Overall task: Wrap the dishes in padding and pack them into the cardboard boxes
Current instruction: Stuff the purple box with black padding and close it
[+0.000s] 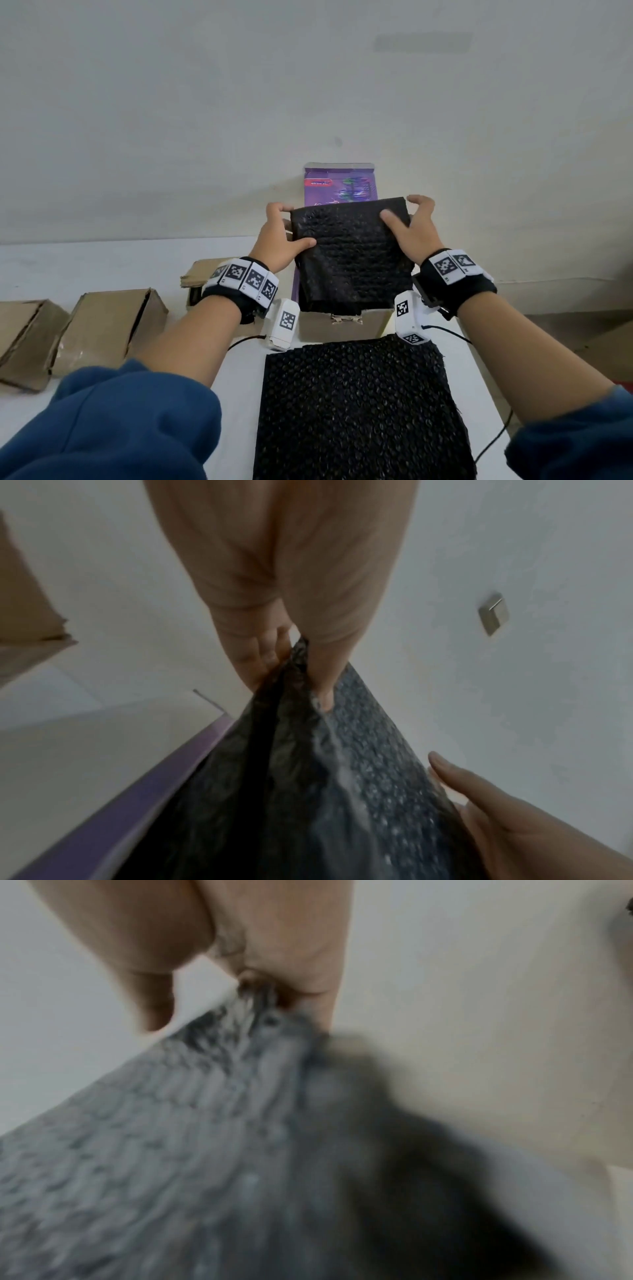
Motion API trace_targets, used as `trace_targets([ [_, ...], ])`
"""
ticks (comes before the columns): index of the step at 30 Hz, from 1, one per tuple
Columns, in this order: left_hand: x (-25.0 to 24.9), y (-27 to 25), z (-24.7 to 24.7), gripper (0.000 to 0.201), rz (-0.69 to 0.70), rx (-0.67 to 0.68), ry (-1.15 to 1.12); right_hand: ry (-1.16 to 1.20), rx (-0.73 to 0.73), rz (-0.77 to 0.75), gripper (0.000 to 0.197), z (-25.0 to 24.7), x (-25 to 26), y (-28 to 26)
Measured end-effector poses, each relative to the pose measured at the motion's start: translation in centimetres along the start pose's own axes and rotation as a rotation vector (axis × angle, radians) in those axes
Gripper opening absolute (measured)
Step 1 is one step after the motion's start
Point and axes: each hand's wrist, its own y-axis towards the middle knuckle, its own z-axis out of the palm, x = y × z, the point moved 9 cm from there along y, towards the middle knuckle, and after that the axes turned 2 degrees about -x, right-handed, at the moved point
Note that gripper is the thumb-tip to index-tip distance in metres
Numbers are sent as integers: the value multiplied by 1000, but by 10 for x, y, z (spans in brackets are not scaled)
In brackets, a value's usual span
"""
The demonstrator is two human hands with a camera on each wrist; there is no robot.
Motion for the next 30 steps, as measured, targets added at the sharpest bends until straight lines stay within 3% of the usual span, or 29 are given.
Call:
trace_targets([
  [3,11,0,2,60,18,-69,46,-153,116,-57,79,19,-13,-6],
  [6,18,-1,7,49,82,-71,200,-507,190,-68,65,37,-28,-13],
  [8,26,-2,15,47,110,6,352,-698,223,-95,58,48,-35,-17],
  [10,32,-3,21,51,133,65,482,-899,166,-172,55,51,-26,-22],
  [12,34,-4,21,52,151,70,529,-1040,111,-249,63,56,-13,-30],
  [15,33,-3,19,50,169,56,512,-1122,288,-309,83,90,-21,-43],
  [18,32,-9,26,44,207,90,540,-1223,420,-237,83,113,-49,-49],
  [21,42,-16,34,41,200,130,555,-1174,502,-128,82,123,-71,-54],
  [30,57,-24,40,38,157,98,384,-992,563,-30,88,142,-49,-50],
])
